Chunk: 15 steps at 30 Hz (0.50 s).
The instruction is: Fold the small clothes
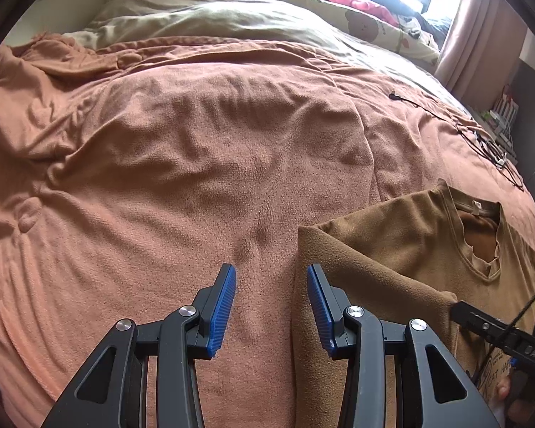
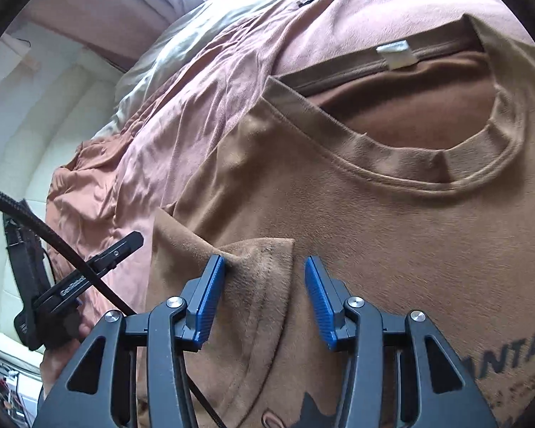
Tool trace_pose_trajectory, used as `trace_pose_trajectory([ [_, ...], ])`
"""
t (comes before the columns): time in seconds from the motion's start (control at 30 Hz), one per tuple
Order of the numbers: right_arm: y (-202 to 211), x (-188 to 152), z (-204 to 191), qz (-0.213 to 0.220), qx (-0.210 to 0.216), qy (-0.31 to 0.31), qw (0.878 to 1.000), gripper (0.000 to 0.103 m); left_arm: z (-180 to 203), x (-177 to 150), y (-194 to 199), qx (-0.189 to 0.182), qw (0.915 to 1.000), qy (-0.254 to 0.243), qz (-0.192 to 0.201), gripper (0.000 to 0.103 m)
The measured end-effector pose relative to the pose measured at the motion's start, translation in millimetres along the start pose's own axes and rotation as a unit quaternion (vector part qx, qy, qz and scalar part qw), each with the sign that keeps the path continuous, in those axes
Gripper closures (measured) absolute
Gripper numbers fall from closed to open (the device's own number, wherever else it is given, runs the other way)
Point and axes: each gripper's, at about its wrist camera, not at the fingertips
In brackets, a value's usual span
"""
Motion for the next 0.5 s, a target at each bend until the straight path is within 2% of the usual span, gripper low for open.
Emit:
trace_pose_trajectory([
  [0.03, -3, 2, 0, 0.003, 0.001, 0.000, 1.000, 0.068, 1, 0, -1, 0.001, 1.0000, -0.001, -0.003, 0.059],
  [0.07, -4, 3, 0, 0.004, -0.001, -0.001, 1.000, 0.081, 1, 0, -3, 0.002, 1.0000, -0.003, -0.006, 0.059],
  [0.13, -5, 6, 2, -0.001, -0.001, -0.010, 1.000, 0.095, 3, -1, -6, 0.005, 0.9999, -0.007, -0.011, 0.059],
  [0.17, -3, 5, 1, -0.001, 0.001, -0.010, 1.000, 0.099, 3, -1, -6, 0.006, 0.9999, -0.009, -0.013, 0.059],
  [0.37, 36, -9, -22, 0.035, -0.024, 0.028, 0.999, 0.100, 2, -2, -5, 0.005, 0.9999, -0.006, -0.009, 0.059],
  [0.5, 50, -19, -34, 0.049, -0.072, 0.028, 0.996, 0.099, 2, 0, 3, 0.001, 1.0000, -0.003, 0.001, 0.059],
])
Point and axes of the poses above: each gripper's, at about its wrist camera, not at the fingertips, and y roughly against the way its jaws point, z to its right, x to its top, and after that the axes turned 13 degrees about -z, right-handed
